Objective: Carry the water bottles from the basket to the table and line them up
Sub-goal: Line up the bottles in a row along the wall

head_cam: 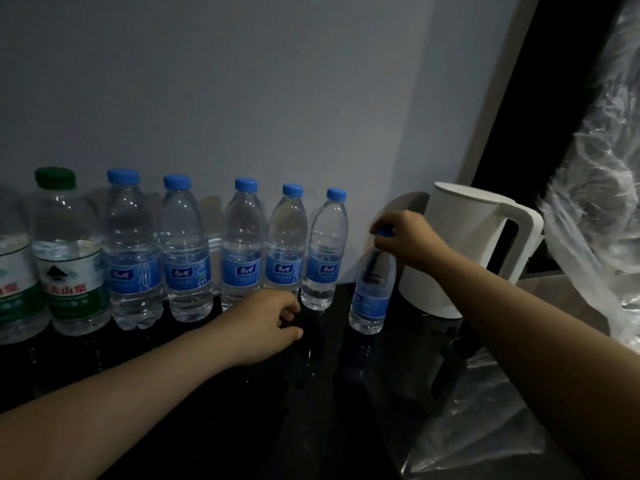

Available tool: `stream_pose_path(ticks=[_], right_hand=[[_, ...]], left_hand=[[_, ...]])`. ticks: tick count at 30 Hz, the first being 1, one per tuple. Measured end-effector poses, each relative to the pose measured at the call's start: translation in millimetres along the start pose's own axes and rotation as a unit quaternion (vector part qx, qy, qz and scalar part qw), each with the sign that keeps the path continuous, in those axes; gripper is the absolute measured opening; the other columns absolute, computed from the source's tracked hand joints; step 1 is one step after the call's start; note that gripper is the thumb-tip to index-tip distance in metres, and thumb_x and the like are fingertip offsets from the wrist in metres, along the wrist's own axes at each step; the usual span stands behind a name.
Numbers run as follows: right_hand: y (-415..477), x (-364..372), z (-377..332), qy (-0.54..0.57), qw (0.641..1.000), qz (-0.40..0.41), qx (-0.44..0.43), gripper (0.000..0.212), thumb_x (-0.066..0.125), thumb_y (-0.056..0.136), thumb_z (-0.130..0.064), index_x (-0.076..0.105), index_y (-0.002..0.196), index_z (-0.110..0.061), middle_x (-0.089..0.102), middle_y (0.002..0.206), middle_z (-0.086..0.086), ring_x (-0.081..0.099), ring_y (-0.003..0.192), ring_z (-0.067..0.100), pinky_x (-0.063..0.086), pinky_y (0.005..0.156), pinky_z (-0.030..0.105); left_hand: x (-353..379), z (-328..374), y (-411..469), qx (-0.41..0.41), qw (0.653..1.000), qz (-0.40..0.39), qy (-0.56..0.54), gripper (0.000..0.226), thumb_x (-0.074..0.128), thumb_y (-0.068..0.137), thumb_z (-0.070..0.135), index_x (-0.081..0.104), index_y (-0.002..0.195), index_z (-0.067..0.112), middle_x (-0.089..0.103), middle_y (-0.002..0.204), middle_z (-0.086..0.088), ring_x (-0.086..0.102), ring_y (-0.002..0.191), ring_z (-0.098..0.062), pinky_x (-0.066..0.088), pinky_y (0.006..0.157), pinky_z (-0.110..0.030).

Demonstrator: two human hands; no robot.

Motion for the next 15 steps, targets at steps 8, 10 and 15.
stream_pose_path(ticks=[8,10,15], right_hand=[[6.1,5.3,-0.3,0.065,0.996,0.051,-0.036,0.032,0.064,0.085,-0.006,0.063,0.116,-0.012,0.065,0.113,0.004,0.059,0.1,0.011,0.046,0.089,0.022],[6.4,4.8,4.0,0.064,0.996,0.059,-0.027,0.036,0.065,0.085,-0.008,0.061,0.12,-0.01,0.064,0.116,0.006,0.06,0.104,0.014,0.047,0.091,0.024],[9.8,3.0,13.0,0.047,0.995,0.088,0.014,0.038,0.074,0.079,-0.021,0.064,0.113,-0.007,0.066,0.106,0.006,0.062,0.094,0.017,0.052,0.084,0.028]], left_hand=[[7.6,-15.1,11.9,0.002,1.0,0.005,0.001,0.042,0.071,0.082,0.029,0.059,0.121,0.019,0.065,0.115,0.002,0.061,0.099,-0.006,0.052,0.092,-0.024],[8.8,-16.1,13.0,0.002,1.0,0.006,0.002,0.042,0.07,0.082,0.029,0.059,0.121,0.019,0.065,0.115,0.002,0.062,0.098,-0.006,0.051,0.091,-0.023],[9.6,-15.8,13.9,0.001,1.0,0.008,0.002,0.042,0.07,0.082,0.029,0.059,0.122,0.019,0.064,0.116,0.003,0.062,0.098,-0.006,0.05,0.09,-0.022]])
Point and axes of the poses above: each hand's wrist, its own y-axis towards the middle knuckle, its own x-axis out of the palm, z = x × y, the point moved 10 cm from there along y, towards the middle knuckle
